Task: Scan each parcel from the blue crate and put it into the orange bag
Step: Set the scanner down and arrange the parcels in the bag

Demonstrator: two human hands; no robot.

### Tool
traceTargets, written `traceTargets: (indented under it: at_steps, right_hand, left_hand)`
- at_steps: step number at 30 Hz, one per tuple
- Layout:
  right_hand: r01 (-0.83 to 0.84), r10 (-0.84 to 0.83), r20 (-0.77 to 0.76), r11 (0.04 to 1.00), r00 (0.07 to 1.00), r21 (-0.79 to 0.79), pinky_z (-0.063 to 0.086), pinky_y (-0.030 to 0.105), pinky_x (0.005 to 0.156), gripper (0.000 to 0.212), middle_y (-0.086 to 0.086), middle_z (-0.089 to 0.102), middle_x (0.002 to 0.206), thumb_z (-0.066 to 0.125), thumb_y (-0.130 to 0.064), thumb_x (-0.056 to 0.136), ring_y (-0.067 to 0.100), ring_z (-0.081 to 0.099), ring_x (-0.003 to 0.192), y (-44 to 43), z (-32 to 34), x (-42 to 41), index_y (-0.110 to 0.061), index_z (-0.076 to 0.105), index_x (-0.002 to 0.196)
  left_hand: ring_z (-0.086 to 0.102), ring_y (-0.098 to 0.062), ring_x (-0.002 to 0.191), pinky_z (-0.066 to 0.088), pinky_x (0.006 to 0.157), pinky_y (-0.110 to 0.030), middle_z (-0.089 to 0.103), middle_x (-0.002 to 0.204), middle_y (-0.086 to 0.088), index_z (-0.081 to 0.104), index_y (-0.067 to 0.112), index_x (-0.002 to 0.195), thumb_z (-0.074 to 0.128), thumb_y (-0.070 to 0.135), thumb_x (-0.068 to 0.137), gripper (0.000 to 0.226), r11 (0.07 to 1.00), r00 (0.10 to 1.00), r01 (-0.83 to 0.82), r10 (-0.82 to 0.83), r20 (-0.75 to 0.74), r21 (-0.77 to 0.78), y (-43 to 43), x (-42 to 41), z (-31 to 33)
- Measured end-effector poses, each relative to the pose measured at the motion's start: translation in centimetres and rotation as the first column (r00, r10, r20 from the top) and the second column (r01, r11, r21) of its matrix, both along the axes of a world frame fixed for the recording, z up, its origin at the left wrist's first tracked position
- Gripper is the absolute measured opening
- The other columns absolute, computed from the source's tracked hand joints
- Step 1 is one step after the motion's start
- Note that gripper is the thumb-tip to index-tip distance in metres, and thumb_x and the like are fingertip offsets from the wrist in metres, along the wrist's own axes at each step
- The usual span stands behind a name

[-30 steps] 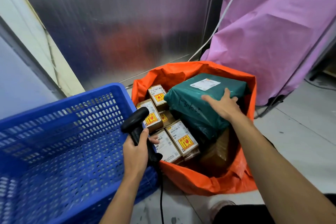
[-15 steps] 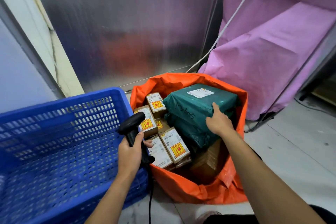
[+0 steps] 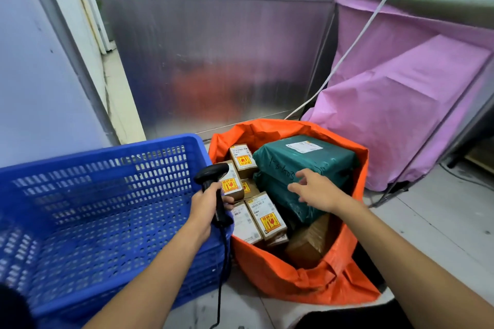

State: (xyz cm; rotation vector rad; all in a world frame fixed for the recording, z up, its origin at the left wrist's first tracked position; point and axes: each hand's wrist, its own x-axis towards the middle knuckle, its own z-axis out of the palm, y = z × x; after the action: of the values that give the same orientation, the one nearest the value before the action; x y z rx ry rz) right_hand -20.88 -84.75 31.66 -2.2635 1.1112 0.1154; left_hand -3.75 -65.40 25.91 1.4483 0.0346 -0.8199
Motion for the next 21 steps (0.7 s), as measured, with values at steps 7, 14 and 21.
traceTargets:
  at_steps: [7, 14, 21]
  right_hand:
    - [-0.069, 0.033, 0.328, 0.993, 0.944, 0.098, 0.061, 0.042, 0.083, 0.019, 0.002, 0.076, 0.086, 0.057, -0.028, 0.101, 0.015, 0.074, 0.070, 5.6, 0.6, 3.3, -0.018, 0.069, 0.112]
    - [-0.250, 0.050, 0.454, 0.885, 0.890, 0.393, 0.052, 0.025, 0.064, 0.020, 0.010, 0.075, 0.095, 0.054, -0.021, 0.103, 0.012, 0.068, 0.069, 12.5, 4.2, 8.5, -0.010, 0.069, 0.111]
    - [-0.464, 0.346, 0.436, 0.864, 0.831, 0.197, 0.049, 0.022, 0.072, 0.052, -0.011, 0.068, 0.099, 0.078, -0.045, 0.087, 0.002, 0.066, 0.084, 17.9, 3.3, 13.6, -0.026, 0.050, 0.126]
  left_hand:
    - [0.067, -0.024, 0.063, 0.054, 0.075, -0.039, 0.074, 0.085, -0.017, 0.063, 0.002, 0.116, 0.060, 0.018, 0.102, 0.021, 0.984, 0.989, 0.147, -0.149, -0.011, -0.097, 2.1, 1.6, 4.5]
    - [0.064, -0.022, 0.067, 0.054, 0.066, -0.034, 0.068, 0.080, -0.010, 0.065, 0.005, 0.098, 0.053, 0.018, 0.099, 0.018, 0.978, 0.989, 0.149, -0.149, 0.009, -0.147, 4.6, 3.4, 8.2]
    - [0.070, -0.025, 0.078, 0.061, 0.081, -0.041, 0.071, 0.080, -0.011, 0.064, 0.002, 0.100, 0.057, 0.016, 0.104, 0.017, 0.989, 0.991, 0.016, 0.004, 0.134, -0.148, 9.9, 5.6, 9.9]
